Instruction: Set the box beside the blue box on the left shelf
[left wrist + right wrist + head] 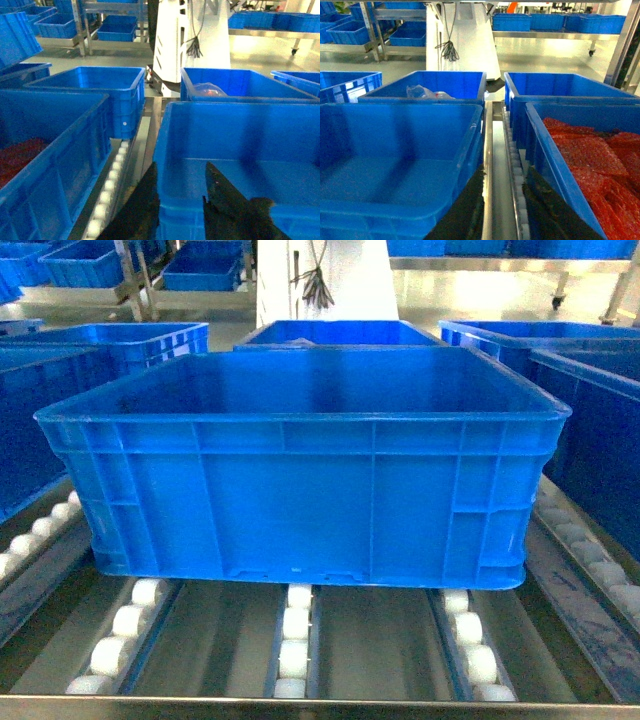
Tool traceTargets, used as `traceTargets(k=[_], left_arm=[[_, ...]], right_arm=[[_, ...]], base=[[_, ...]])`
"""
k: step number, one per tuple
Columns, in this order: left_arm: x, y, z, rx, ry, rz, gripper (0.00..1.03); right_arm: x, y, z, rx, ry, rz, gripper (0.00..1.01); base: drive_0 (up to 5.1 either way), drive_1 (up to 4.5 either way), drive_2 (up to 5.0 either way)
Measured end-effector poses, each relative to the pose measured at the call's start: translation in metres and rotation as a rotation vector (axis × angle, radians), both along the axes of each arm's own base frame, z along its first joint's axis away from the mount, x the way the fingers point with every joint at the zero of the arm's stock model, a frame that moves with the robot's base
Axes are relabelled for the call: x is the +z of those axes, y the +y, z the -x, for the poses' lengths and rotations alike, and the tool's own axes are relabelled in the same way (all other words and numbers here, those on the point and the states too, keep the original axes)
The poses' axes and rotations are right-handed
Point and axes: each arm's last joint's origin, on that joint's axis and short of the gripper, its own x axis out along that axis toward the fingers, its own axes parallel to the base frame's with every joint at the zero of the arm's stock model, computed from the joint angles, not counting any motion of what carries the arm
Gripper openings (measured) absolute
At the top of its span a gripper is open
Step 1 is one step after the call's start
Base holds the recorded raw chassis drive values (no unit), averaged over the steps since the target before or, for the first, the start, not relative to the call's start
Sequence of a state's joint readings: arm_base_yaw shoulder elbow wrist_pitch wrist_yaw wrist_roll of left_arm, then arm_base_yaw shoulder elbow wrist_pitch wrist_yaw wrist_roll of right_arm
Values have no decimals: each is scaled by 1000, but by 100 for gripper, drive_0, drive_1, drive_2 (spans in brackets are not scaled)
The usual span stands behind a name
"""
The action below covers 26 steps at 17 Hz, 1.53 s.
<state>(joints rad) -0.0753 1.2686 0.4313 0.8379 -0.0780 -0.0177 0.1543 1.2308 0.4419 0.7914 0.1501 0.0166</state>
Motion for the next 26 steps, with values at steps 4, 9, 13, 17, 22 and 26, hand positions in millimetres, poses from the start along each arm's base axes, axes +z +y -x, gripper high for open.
traceTargets(k=[4, 9, 13, 17, 22, 26], left_arm=[[-19, 13, 37, -13, 13, -1, 2], [-33, 16, 73, -2, 15, -1, 2], [-40, 16, 93, -2, 15, -1, 2], [-52, 16, 103, -2, 34, -2, 2], [-44, 16, 113, -2, -8, -2, 2], [-43, 16, 121, -2, -13, -2, 2]], right_arm=[[-21, -15, 35, -9, 8, 12, 1], [-38, -34, 72, -19, 12, 11, 1], [-45, -33, 90, -5, 12, 11, 1], [-55, -33, 101, -4, 0, 11, 1], [-51, -33, 110, -4, -14, 11, 1], [-50, -33, 118, -4, -13, 11, 1]], base=[[0, 0, 0], [0, 0, 0], [0, 0, 0], [0, 0, 0], [0, 0, 0], [0, 0, 0]])
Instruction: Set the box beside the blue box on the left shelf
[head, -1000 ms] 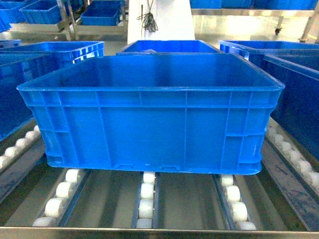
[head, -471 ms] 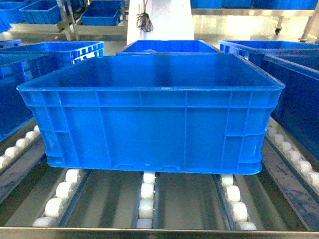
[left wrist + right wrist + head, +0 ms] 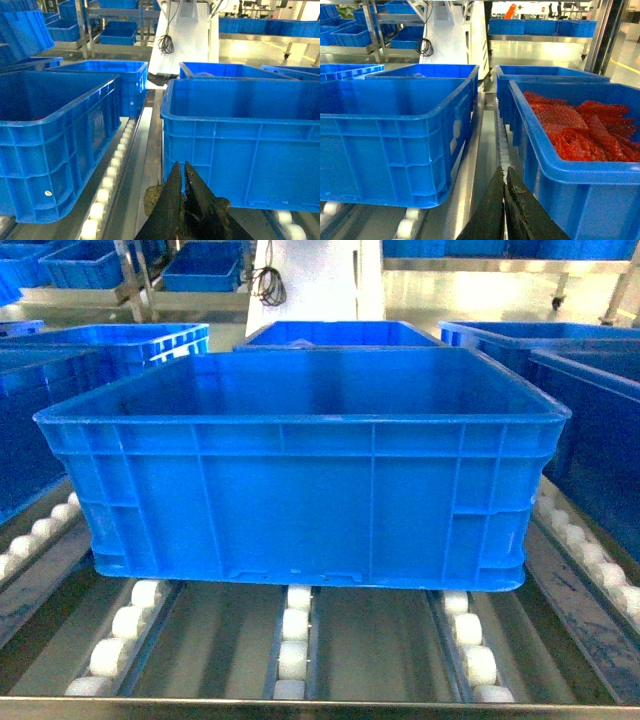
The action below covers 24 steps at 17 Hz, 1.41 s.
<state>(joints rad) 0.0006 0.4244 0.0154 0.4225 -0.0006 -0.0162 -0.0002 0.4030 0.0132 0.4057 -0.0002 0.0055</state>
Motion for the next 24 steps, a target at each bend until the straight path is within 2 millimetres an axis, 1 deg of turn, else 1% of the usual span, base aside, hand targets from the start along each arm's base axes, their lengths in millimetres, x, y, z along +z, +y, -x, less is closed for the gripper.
traceTargets(k=[10, 11, 12, 13, 16, 17, 18, 19, 21, 22, 23, 24], left_arm=[[0, 0, 17, 0, -4, 0, 2], [-4, 0, 21, 0, 29, 0, 2], [-4, 0, 27, 1, 13, -1, 2], [-3, 0, 27, 1, 10, -2, 2], [-4, 0, 27, 0, 15, -2, 2], [-4, 0, 27, 0, 14, -2, 11], [-4, 0, 27, 0, 14, -2, 24], [-4, 0, 27, 0, 14, -2, 38], [-4, 0, 27, 0, 14, -2, 66], [-4, 0, 27, 0, 14, -2, 84], [-4, 0, 27, 0, 14, -2, 97], [-4, 0, 27, 0, 14, -3, 98]], right_arm=[[-1, 0, 16, 0, 5, 0, 1], [-7, 0, 23, 3, 55, 0, 1], [-1, 0, 26, 1, -9, 0, 1], [-4, 0, 26, 2, 16, 0, 1], [-4, 0, 26, 0, 10, 0, 1], [-4, 0, 26, 0, 11, 2, 12], [-4, 0, 26, 0, 11, 2, 26], [-4, 0, 26, 0, 11, 2, 38], [-4, 0, 26, 0, 11, 2, 66], [-4, 0, 26, 0, 11, 2, 84], [-4, 0, 26, 0, 11, 2, 99], [-4, 0, 26, 0, 11, 2, 98]], base=[[0, 0, 0], [0, 0, 0], [0, 0, 0], [0, 0, 0], [0, 0, 0], [0, 0, 0], [0, 0, 0], [0, 0, 0], [0, 0, 0], [0, 0, 0], [0, 0, 0], [0, 0, 0]])
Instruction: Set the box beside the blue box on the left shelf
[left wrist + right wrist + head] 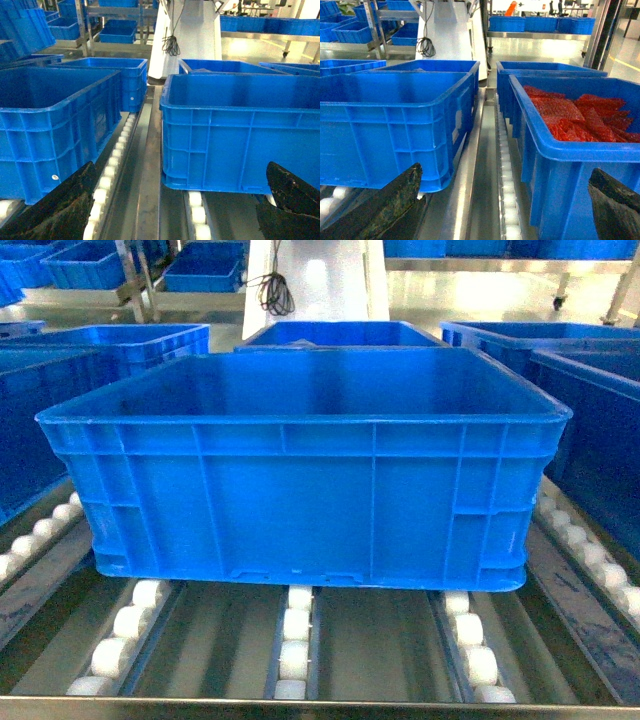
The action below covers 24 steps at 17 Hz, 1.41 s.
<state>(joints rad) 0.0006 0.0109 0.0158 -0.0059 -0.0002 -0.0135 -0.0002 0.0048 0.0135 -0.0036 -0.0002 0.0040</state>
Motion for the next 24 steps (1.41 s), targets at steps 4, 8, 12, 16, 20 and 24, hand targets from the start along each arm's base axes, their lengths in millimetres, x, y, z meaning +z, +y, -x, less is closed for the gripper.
traceTargets(k=[4, 8, 12, 16, 20, 24], left_arm=[[0, 0, 0, 0, 0, 0, 98], [0, 0, 0, 0, 0, 0, 98], [0, 0, 0, 0, 0, 0, 98], [0, 0, 0, 0, 0, 0, 98], [0, 0, 0, 0, 0, 0, 98], [0, 0, 0, 0, 0, 0, 98]], right_arm=[[0, 0, 0, 0, 0, 0, 98], [0, 0, 0, 0, 0, 0, 98], [0, 0, 0, 0, 0, 0, 98], [0, 0, 0, 0, 0, 0, 98], [0, 0, 0, 0, 0, 0, 98], [0, 0, 0, 0, 0, 0, 98]], base=[[0, 0, 0], [0, 0, 0], [0, 0, 0], [0, 0, 0], [0, 0, 0], [0, 0, 0]])
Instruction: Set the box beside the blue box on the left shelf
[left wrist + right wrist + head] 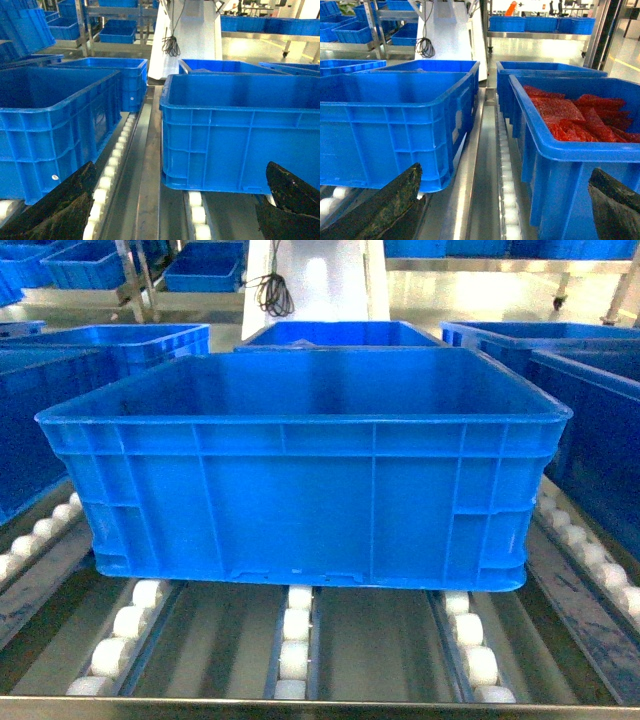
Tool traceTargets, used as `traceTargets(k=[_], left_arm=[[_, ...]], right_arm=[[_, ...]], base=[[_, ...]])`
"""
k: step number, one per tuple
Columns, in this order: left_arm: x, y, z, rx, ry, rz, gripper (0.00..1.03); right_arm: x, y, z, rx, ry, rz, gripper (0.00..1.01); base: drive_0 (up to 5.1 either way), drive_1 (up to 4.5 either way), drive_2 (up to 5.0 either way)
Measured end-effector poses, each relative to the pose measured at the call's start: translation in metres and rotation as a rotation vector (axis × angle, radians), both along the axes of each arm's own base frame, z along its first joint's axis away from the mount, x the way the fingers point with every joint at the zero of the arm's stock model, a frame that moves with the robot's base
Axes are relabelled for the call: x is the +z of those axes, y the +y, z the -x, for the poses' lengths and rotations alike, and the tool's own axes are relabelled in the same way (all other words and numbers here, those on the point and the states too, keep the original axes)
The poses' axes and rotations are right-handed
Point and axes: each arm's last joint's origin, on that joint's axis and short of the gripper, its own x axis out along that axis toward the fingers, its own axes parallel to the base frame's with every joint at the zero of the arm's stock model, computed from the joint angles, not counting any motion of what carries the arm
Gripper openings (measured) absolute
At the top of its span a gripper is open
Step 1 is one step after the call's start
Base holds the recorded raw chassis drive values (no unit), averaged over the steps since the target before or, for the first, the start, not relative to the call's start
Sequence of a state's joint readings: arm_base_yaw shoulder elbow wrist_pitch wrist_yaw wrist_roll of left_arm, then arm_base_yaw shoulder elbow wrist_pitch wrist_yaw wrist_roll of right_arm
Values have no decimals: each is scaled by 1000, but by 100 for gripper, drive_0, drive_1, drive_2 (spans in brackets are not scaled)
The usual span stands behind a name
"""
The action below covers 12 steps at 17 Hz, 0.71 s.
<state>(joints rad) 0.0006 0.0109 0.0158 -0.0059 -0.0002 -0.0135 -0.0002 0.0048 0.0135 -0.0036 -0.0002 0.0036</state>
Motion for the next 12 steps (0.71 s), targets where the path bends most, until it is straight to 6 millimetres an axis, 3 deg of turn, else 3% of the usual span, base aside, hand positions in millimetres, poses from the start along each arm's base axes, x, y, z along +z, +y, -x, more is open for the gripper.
traceTargets(k=[12], left_arm=[[0, 0, 0, 0, 0, 0, 98]], right_arm=[[0, 0, 0, 0, 0, 0, 98]], base=[[0, 0, 0]])
